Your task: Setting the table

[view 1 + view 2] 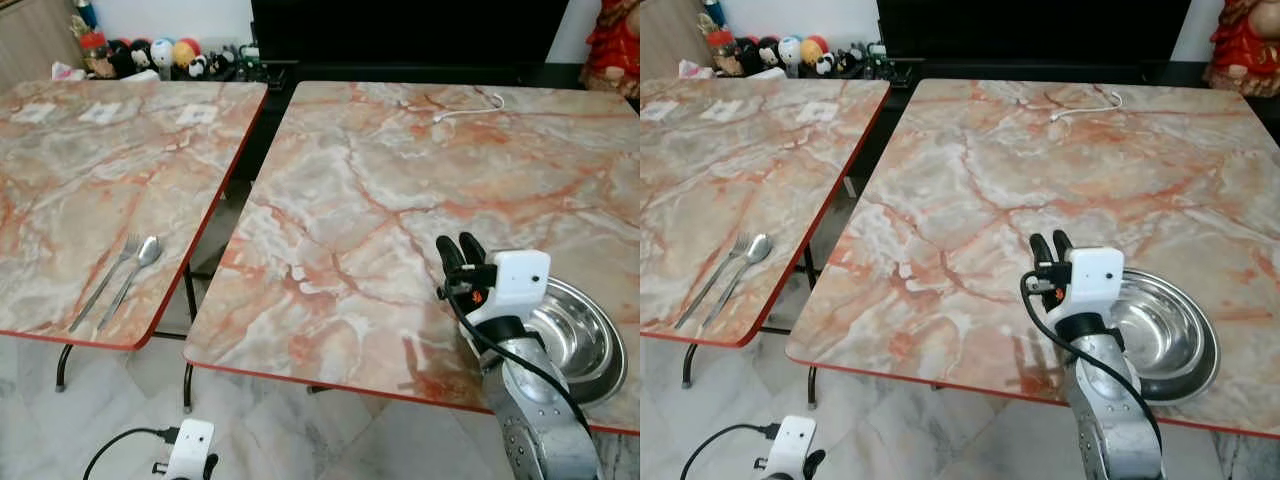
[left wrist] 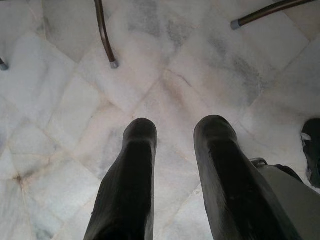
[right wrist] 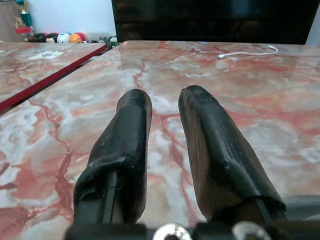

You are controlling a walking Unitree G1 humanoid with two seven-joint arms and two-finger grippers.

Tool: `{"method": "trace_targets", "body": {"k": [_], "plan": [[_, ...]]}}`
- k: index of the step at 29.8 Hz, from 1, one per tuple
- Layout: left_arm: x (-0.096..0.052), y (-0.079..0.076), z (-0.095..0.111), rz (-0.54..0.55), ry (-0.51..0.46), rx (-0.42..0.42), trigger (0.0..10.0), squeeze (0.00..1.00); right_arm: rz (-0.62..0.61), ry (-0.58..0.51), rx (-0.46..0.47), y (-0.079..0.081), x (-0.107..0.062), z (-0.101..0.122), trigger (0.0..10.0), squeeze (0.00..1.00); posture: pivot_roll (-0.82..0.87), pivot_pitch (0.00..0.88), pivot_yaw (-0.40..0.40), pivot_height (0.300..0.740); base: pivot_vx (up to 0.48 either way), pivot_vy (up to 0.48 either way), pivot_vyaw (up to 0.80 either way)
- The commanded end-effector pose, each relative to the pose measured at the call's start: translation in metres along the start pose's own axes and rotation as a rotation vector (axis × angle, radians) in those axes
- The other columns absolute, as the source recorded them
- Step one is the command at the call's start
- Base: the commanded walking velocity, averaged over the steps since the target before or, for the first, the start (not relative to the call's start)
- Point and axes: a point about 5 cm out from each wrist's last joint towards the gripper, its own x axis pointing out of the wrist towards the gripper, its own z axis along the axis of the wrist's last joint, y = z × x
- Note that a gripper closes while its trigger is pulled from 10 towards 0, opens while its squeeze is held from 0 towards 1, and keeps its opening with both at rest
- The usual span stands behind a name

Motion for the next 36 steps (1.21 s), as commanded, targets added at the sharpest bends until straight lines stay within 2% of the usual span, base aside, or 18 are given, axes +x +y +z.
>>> {"method": "trace_targets", "body": {"k": [1, 4, 10, 24, 36], "plan": [[-0.0025, -0.0002, -0.0089, 0.019, 0.028, -0.025, 10.0, 0.00, -0.005, -0.013, 0.006, -0.0009, 0.0017, -0.0018, 10.0, 0.00, -0.15, 0.099, 0.033, 0.740, 0.000, 0.480, 0.80], [-0.0031, -0.0007, -0.0107, 0.019, 0.033, -0.026, 10.0, 0.00, -0.052, -0.003, 0.050, -0.0044, 0.0011, -0.0050, 10.0, 0.00, -0.15, 0.103, 0.031, 0.740, 0.000, 0.480, 0.27], [-0.0040, -0.0004, -0.0129, 0.013, 0.037, -0.021, 10.0, 0.00, -0.102, -0.010, 0.056, -0.0071, 0.0009, -0.0044, 10.0, 0.00, -0.17, 0.109, 0.043, 0.740, 0.000, 0.480, 0.00], [-0.0052, 0.0014, -0.0147, 0.008, 0.028, -0.015, 10.0, 0.00, -0.123, -0.009, 0.072, 0.0010, 0.0059, -0.0062, 10.0, 0.00, -0.16, 0.119, 0.047, 0.740, 0.000, 0.480, 0.00], [-0.0059, -0.0010, -0.0169, 0.011, 0.035, -0.024, 10.0, 0.00, -0.134, -0.001, 0.072, 0.0008, 0.0063, -0.0093, 10.0, 0.00, -0.16, 0.103, 0.040, 0.740, 0.000, 0.480, 0.00]]}}
